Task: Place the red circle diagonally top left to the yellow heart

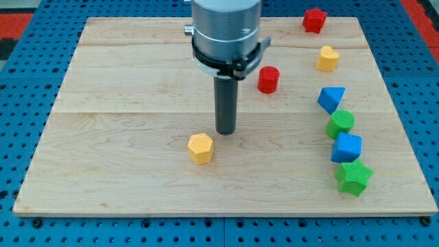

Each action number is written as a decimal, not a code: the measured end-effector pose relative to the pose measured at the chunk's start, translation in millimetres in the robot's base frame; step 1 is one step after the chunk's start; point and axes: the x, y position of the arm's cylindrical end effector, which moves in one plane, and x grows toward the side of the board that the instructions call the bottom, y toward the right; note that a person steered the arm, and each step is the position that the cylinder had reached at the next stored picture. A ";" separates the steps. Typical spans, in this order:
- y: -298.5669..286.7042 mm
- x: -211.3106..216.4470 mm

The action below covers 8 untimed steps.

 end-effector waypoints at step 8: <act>8.2 7.9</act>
